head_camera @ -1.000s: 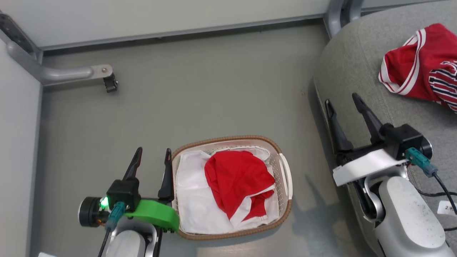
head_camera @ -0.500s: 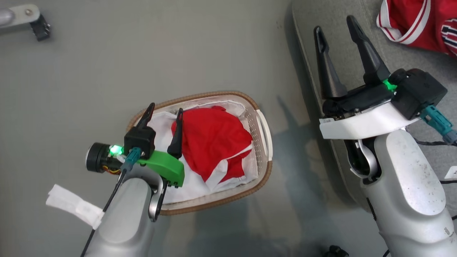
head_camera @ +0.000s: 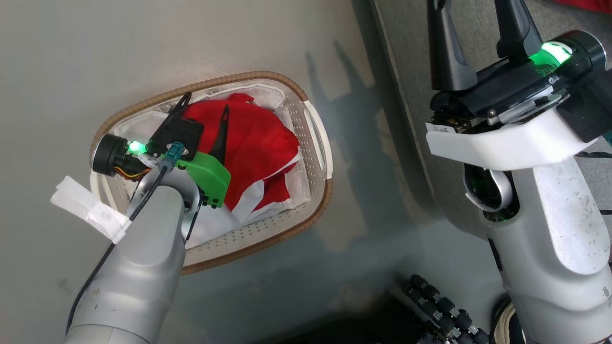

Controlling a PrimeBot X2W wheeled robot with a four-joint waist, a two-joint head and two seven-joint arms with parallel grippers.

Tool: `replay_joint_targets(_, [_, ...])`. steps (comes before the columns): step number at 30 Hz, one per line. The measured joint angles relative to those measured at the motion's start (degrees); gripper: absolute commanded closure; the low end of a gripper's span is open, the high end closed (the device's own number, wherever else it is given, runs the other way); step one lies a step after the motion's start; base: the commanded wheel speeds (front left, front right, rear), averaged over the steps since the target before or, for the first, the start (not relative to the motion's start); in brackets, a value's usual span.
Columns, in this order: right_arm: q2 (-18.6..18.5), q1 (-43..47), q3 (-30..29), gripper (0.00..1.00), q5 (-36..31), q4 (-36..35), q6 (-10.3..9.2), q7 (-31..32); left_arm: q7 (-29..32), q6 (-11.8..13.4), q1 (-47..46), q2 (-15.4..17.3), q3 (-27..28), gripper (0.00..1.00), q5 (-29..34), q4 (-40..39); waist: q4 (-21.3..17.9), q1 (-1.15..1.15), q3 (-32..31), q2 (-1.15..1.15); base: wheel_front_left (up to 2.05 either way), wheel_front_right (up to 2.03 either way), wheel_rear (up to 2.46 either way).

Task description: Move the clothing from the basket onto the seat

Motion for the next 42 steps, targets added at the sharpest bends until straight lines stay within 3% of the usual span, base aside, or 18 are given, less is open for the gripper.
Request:
replay_joint_targets(11, [0.6,-1.4,0.2,0.0,0.0,-3.6,0.0,0.0,0.0,-0.1,-5.9,2.0,-2.7,0.0,2.7,10.9,-4.0,0.0,7.2,0.0,0.0,0.0,0.0])
replay_joint_targets(27, [0.7,-1.1,-0.5,0.0,-0.1,-3.7,0.0,0.0,1.6,7.0,-14.0,4.3,-7.4,0.0,7.3,21.7,-4.5,0.0,11.8,0.0,0.0,0.0,0.0])
replay_joint_targets(32, [0.7,-0.9,0.1,0.0,-0.1,-3.1,0.0,0.0,3.9,5.8,-15.3,3.3,-7.9,0.0,7.1,23.7,-4.0,0.0,12.3,0.0,0.0,0.0,0.0])
replay_joint_targets(39, [0.7,-0.9,0.8,0.0,-0.5,-2.8,0.0,0.0,5.9,2.1,-15.3,1.7,-7.7,0.0,5.1,24.6,-3.3,0.0,12.6,0.0,0.0,0.0,0.0])
replay_joint_targets(40, [0.7,-0.9,0.9,0.0,-0.6,-2.8,0.0,0.0,6.3,2.0,-15.2,1.6,-7.8,0.17,4.8,24.7,-3.2,0.0,12.6,0.0,0.0,0.0,0.0])
replay_joint_targets(41, [0.7,-0.9,0.9,0.0,-0.7,-2.7,0.0,0.0,6.5,1.7,-15.2,1.5,-7.9,0.64,4.6,24.8,-3.2,0.0,12.5,0.0,0.0,0.0,0.0])
replay_joint_targets(42, [0.7,-0.9,0.9,0.0,-0.7,-2.7,0.0,0.0,7.0,1.4,-15.2,1.4,-7.9,1.0,4.4,24.8,-3.1,0.0,12.5,0.0,0.0,0.0,0.0])
